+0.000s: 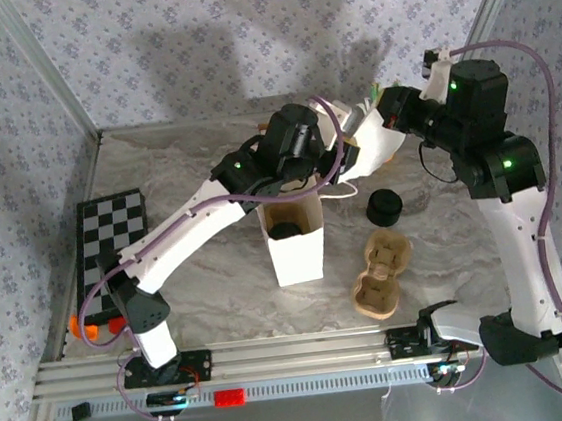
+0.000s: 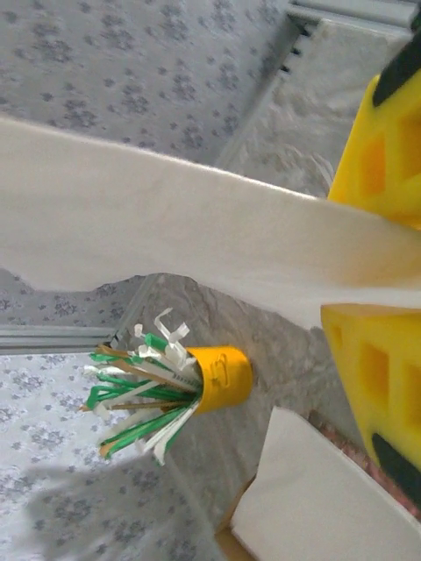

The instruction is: Pack the takeout coffee

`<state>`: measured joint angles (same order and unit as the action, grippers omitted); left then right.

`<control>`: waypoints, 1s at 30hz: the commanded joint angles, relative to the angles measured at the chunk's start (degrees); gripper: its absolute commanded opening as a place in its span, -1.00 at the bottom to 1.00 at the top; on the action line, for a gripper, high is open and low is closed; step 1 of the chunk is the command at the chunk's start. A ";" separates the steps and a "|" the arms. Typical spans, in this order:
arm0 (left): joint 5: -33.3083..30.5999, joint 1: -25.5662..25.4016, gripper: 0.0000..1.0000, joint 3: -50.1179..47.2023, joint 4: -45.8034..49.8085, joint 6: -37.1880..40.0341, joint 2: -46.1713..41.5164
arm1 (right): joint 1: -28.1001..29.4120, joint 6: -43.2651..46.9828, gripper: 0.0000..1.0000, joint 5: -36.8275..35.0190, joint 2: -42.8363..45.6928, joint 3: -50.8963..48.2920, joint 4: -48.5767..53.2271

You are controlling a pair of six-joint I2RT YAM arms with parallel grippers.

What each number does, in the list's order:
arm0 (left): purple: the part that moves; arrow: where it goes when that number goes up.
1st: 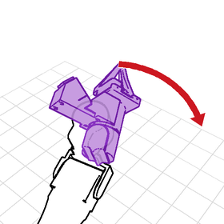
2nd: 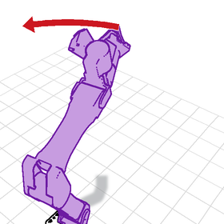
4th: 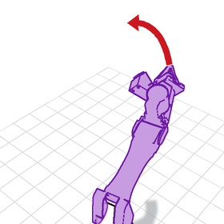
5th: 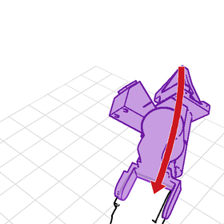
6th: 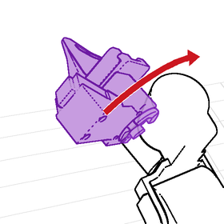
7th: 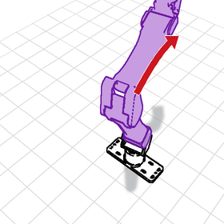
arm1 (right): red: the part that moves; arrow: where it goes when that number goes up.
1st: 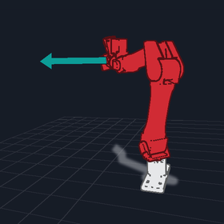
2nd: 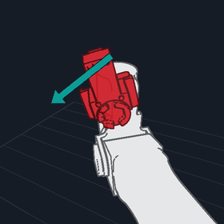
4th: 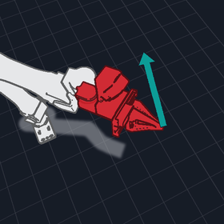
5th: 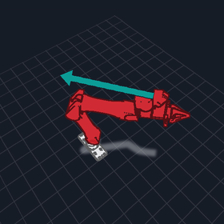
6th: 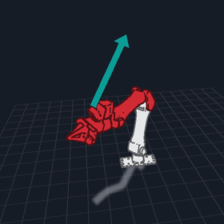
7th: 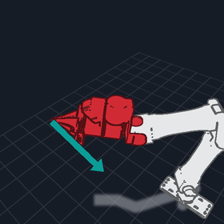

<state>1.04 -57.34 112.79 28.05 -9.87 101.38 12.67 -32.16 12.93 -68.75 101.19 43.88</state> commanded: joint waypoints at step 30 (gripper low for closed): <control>31.18 9.37 -1.00 39.61 38.48 7.49 8.99 | -14.25 20.67 0.57 35.01 12.57 -25.44 -23.77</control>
<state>26.13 -48.31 149.91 59.51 -7.97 111.18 -3.99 -19.90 43.35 -57.06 78.41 29.15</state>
